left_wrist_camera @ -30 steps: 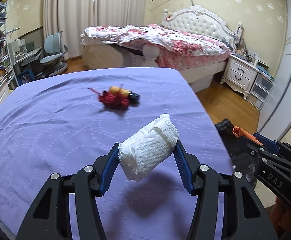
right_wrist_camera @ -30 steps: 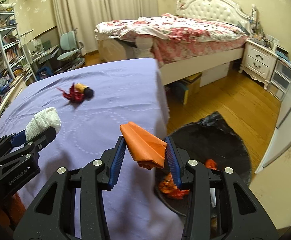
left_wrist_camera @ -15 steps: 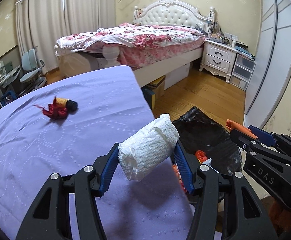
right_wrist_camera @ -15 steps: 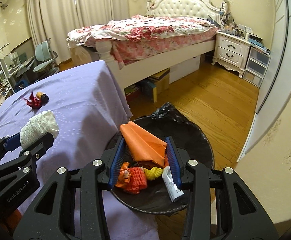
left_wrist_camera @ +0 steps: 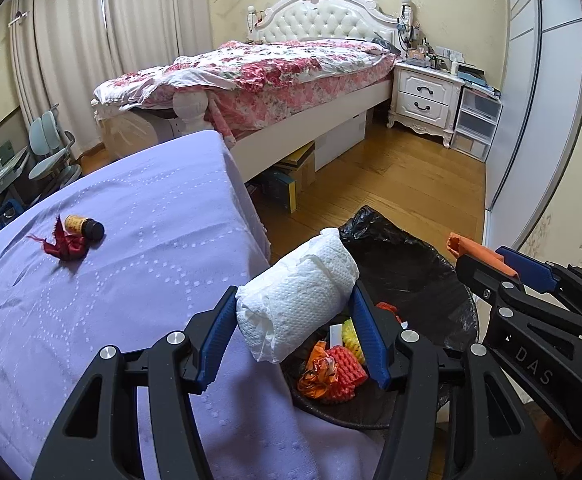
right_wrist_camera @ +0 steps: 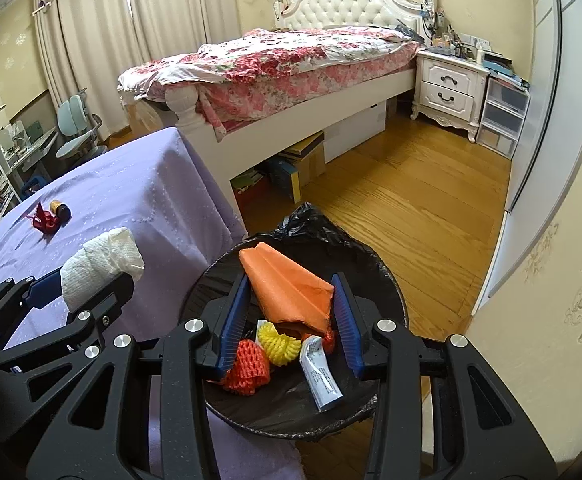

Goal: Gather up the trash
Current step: 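Carry the towel and orange cloth over the black bin and open both tools, then move both tools back over the bed toward the red cloth and bottle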

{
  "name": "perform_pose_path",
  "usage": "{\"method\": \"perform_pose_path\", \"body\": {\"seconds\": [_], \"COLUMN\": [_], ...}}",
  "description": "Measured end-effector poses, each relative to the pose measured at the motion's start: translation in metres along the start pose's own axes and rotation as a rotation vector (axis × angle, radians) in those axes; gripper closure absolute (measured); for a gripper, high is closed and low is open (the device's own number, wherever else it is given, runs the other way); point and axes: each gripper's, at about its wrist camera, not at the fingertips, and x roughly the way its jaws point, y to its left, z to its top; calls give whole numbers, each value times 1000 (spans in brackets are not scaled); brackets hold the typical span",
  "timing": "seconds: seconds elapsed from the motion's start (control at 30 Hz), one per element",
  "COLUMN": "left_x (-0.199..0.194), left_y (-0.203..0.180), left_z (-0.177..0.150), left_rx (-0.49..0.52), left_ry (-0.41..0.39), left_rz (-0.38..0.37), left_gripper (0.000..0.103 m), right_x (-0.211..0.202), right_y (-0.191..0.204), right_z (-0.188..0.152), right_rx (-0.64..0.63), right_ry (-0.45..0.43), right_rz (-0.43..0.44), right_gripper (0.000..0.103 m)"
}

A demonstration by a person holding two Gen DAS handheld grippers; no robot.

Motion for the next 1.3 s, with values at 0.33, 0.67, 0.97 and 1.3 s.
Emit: {"method": "perform_pose_path", "body": {"seconds": [0.33,0.67,0.97,1.3], "left_x": [0,-9,-12,-6], "left_y": [1,20,59,112], "left_z": [-2,-8,-14,-14], "left_rx": [-14,-48,-108,-183], "left_ry": [12,10,26,45], "left_rz": [21,75,145,223], "left_gripper": [26,26,26,26], "right_x": [5,2,5,14], "right_y": [-10,-2,26,72], "right_z": [-2,-2,2,8], "right_rx": [29,24,-20,-89], "right_ry": [1,-5,6,21], "right_rz": [-26,-22,22,85], "right_gripper": [52,44,44,43]}}
